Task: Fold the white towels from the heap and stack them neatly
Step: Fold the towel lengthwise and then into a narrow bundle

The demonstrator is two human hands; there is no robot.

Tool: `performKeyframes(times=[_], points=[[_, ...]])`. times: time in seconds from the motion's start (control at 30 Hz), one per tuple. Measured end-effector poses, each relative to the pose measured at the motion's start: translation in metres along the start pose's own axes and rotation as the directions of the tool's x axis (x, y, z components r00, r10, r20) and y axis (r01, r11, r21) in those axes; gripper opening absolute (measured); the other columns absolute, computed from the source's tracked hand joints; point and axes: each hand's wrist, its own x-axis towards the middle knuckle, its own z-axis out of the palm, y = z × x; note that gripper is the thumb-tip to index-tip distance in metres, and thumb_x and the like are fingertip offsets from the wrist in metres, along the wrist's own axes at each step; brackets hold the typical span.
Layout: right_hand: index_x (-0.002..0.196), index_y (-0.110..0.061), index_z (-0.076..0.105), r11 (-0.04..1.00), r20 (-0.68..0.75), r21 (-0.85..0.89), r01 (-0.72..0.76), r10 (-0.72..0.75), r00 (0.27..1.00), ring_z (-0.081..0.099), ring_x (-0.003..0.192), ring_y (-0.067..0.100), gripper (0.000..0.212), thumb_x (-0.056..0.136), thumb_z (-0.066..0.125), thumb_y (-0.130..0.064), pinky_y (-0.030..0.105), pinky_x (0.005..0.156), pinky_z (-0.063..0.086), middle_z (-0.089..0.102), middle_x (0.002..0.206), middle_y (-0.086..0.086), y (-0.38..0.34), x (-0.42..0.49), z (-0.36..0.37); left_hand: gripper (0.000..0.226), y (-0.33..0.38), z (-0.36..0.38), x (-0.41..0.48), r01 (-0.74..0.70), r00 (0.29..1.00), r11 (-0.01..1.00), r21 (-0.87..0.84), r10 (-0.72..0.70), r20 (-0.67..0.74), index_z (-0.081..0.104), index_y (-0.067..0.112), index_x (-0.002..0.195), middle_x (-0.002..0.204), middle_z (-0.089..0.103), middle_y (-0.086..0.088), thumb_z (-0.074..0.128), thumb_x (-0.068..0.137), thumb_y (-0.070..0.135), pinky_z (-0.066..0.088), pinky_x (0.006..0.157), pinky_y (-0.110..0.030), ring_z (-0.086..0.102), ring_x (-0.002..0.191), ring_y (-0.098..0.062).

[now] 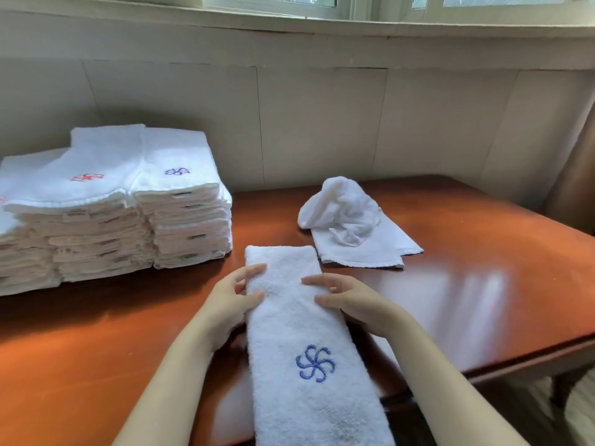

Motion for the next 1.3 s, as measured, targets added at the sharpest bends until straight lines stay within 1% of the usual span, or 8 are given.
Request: performKeyframes(times=[0.2,0.53,0.7,0.87,0.97,1.07,1.13,1.3], points=[[0.131,-0.031,0.056,0.974,0.129,0.201,0.104,-0.131,0.983,0.062,0.114,0.023,0.058,0.085,0.061,0.005,0.039,0.092,0.053,0.065,0.123,-0.002,-0.022,0.006,0.009,0.05,0.043,-0.016,-0.029,-0.262,0.965,0.957,0.129,0.262,0.017,0.067,0.03,0.116,0.125,0.064,0.007,0.06,0.085,-0.01,0.044,0.105,-0.038,0.056,0.121,-0.012],[0.112,-0.044,0.065,0.852,0.191,0.299,0.43,-0.495,0.848,0.055,0.119,0.015,0.063,0.081,0.062,0.011,0.042,0.1,0.046,0.064,0.116,-0.026,-0.186,0.057,0.154,0.05,0.156,-0.171,-0.096,-0.511,0.79,0.844,0.162,0.536,-0.298,0.067,0.04,0.112,0.125,0.062,0.018,0.054,0.092,-0.005,0.051,0.096,-0.029,0.059,0.117,-0.009],[0.138,-0.026,0.049,0.798,0.179,0.335,0.501,-0.576,0.797,0.053,0.098,0.011,0.065,0.085,0.056,0.011,0.021,0.074,0.049,0.066,0.106,-0.031,-0.298,0.144,0.234,0.051,0.224,-0.296,-0.069,-0.478,0.78,0.877,0.052,0.451,-0.434,0.034,0.028,0.145,0.127,0.063,-0.004,0.052,0.097,0.031,0.057,0.063,-0.028,0.07,0.096,-0.017],[0.144,-0.022,0.04,0.856,0.124,0.312,0.413,-0.467,0.875,0.059,0.066,0.005,0.062,0.091,0.048,0.011,0.021,0.055,0.048,0.058,0.123,-0.004,-0.368,0.273,0.292,0.044,0.199,-0.384,-0.028,-0.071,0.97,0.994,-0.078,0.051,-0.237,0.069,0.012,0.116,0.114,0.07,-0.013,0.056,0.089,0.045,0.056,0.077,-0.034,0.069,0.101,-0.025],[0.141,-0.016,0.042,0.952,0.145,-0.063,0.298,-0.287,0.947,0.053,0.061,0.013,0.057,0.09,0.044,0.01,0.024,0.05,0.049,0.055,0.086,0.003,-0.347,0.333,0.304,0.037,0.152,-0.398,0.004,0.042,0.9,0.999,-0.032,-0.052,-0.433,0.065,0.001,0.113,0.097,0.073,-0.013,0.061,0.092,0.031,0.055,0.06,-0.026,0.072,0.082,-0.025],[0.106,-0.008,0.06,0.912,0.064,-0.39,0.129,-0.113,0.992,0.057,0.068,0.022,0.02,0.088,0.052,-0.006,0.028,0.062,0.049,0.056,0.078,0.007,-0.315,0.363,0.318,0.034,0.119,-0.403,0.025,-0.005,0.767,1.0,0.025,0.02,-0.641,0.057,0.007,0.113,0.11,0.06,-0.006,0.064,0.09,0.032,0.047,0.084,-0.031,0.058,0.098,-0.023],[0.086,-0.007,0.054,0.915,-0.028,-0.393,0.097,-0.118,0.993,0.057,0.067,0.026,0.01,0.09,0.052,-0.016,0.034,0.073,0.049,0.055,0.073,0.009,-0.31,0.377,0.326,0.033,0.111,-0.406,0.022,-0.092,0.735,0.995,0.027,0.086,-0.673,0.05,0.018,0.115,0.112,0.057,0.001,0.065,0.089,0.032,0.047,0.081,-0.032,0.055,0.1,-0.017],[0.113,-0.01,0.038,0.948,-0.025,-0.319,0.016,-0.025,0.999,0.049,0.059,0.021,0.024,0.096,0.051,-0.021,0.03,0.059,0.047,0.046,0.08,0.011,-0.327,0.391,0.337,0.027,0.102,-0.406,0.013,-0.11,0.769,0.993,0.036,0.108,-0.63,0.053,0.027,0.11,0.107,0.057,0.01,0.065,0.087,0.034,0.042,0.071,-0.03,0.054,0.095,-0.008]])
